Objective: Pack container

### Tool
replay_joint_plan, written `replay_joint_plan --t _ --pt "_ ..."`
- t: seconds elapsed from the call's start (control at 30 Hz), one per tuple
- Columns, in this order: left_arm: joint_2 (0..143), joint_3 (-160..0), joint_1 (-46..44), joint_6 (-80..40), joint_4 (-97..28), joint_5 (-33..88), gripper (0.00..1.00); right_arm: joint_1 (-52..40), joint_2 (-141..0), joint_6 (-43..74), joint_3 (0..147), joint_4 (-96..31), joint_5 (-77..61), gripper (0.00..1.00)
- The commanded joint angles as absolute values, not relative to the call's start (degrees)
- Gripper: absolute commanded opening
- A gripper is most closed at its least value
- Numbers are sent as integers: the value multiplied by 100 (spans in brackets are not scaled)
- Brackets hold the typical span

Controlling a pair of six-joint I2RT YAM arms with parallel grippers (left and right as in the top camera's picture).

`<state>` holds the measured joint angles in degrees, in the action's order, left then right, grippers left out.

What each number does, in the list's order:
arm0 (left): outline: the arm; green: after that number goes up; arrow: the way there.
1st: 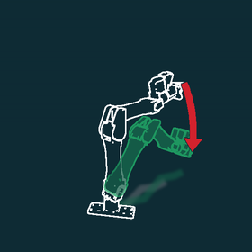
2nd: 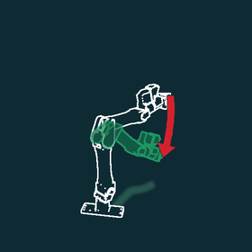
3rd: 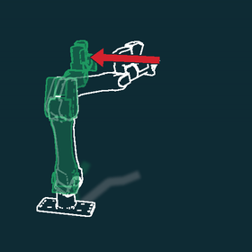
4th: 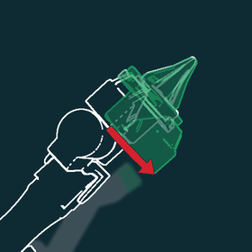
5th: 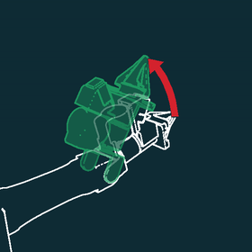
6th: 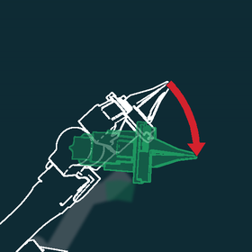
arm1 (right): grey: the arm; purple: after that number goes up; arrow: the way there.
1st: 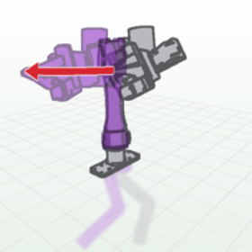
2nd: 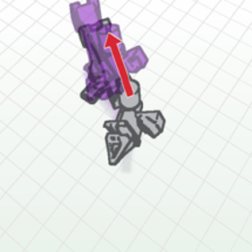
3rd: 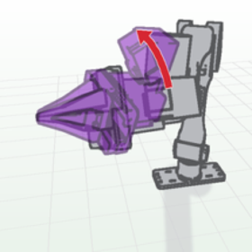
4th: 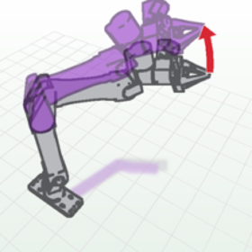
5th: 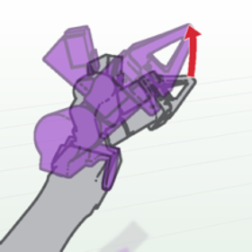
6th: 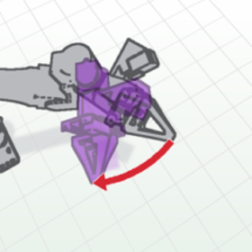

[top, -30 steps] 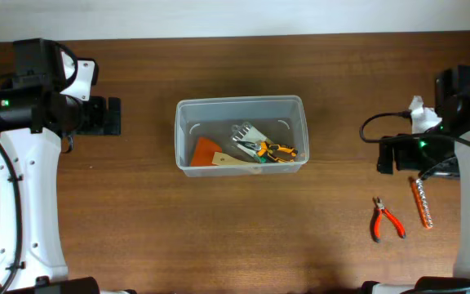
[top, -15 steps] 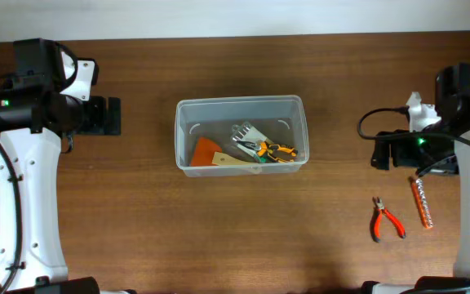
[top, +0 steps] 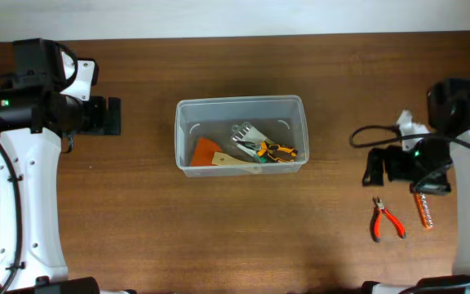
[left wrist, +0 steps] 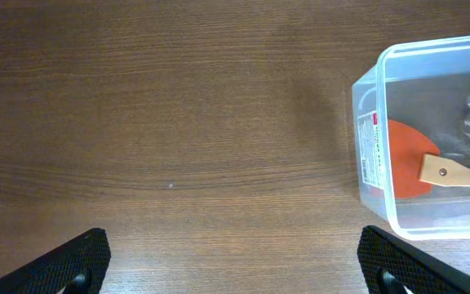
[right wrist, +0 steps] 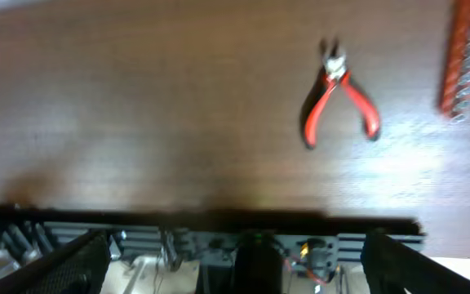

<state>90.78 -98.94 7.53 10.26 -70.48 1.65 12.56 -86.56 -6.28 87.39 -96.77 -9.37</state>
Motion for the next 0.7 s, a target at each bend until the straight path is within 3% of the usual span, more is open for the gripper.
replay_joint_plan --t 0.0,0.23,0.47,0.67 --pt "9120 -9979 766 996 -7037 169 99 1262 -8388 -698 8176 -9529 -1164 99" --pt "9120 -9979 766 996 -7037 169 99 1262 -8298 -414 7124 -8482 -1184 99" --pt "9120 -9979 768 996 -7037 169 99 1284 -8309 -423 7083 -7443 -794 99" --pt "9120 -9979 766 996 -7037 169 99 1662 -8436 -703 7422 -7596 -360 99"
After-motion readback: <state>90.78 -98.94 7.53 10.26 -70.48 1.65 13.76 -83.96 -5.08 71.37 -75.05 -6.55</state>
